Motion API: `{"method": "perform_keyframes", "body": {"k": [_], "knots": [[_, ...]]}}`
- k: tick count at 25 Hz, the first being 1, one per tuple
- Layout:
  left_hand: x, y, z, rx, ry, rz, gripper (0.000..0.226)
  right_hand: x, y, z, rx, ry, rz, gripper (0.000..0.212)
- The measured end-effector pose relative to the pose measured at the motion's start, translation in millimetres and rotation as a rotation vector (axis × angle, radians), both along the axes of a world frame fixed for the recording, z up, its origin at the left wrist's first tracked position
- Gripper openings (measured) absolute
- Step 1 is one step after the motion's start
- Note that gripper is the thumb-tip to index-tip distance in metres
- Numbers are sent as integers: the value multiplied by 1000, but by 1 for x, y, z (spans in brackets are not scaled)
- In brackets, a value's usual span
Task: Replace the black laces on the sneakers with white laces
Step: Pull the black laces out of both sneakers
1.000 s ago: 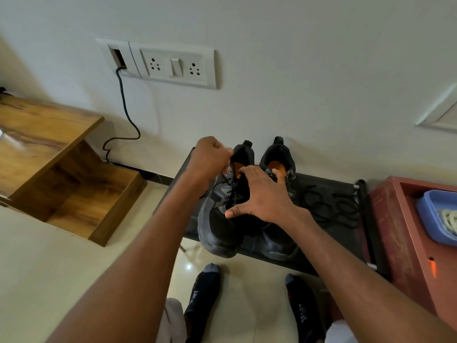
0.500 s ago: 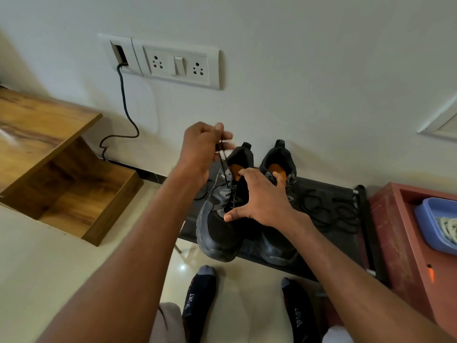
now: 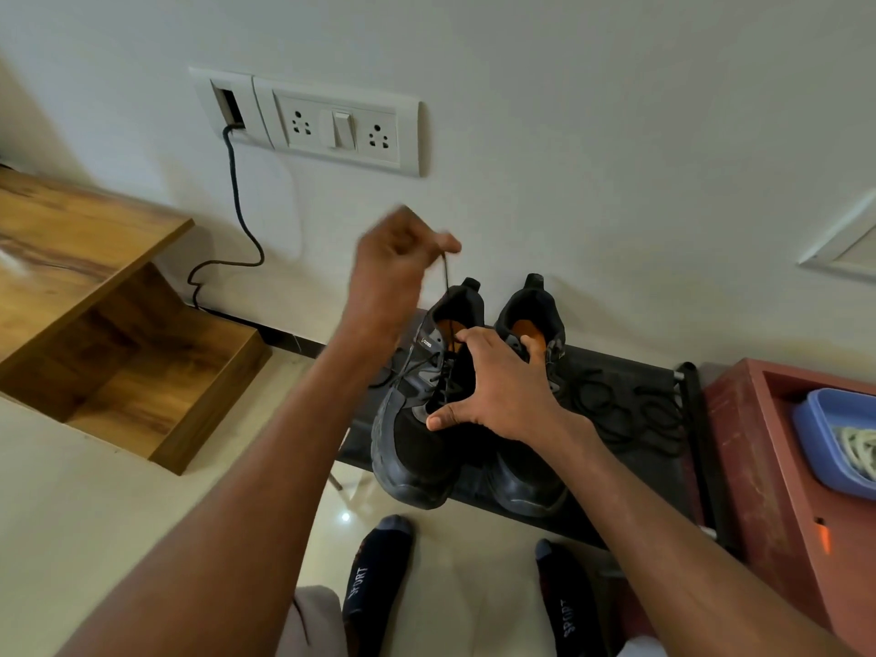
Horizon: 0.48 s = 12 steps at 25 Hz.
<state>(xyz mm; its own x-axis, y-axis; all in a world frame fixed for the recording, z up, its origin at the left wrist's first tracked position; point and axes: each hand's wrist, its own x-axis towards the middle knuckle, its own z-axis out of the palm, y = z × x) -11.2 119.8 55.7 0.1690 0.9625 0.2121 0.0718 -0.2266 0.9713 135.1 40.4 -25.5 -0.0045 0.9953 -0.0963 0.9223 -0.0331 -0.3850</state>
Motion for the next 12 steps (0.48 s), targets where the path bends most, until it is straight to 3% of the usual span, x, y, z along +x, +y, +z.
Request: {"method": "perform_keyframes", "body": {"k": [1, 2, 3, 6, 8, 10, 12], "knots": [[-1, -1, 6, -18, -153, 35, 19, 0, 0, -1, -4, -2, 0, 125], [-3, -2, 9, -2, -139, 78, 20, 0, 0, -1, -7, -3, 1, 125], [-4, 1, 6, 31, 25, 113, 23, -1, 0, -1, -8, -5, 4, 125], [-11, 12, -28, 0, 887, -37, 29, -3, 1, -1, -6, 3, 9, 124], [-10, 13, -46, -48, 1173, -203, 30, -4, 1, -1, -7, 13, 4, 125], [-6, 11, -46, 6, 1208, -184, 20, -3, 0, -1, -10, 13, 7, 125], [-2, 10, -41, 29, 1094, -114, 14, -3, -2, 0, -5, 23, 7, 124]]}}
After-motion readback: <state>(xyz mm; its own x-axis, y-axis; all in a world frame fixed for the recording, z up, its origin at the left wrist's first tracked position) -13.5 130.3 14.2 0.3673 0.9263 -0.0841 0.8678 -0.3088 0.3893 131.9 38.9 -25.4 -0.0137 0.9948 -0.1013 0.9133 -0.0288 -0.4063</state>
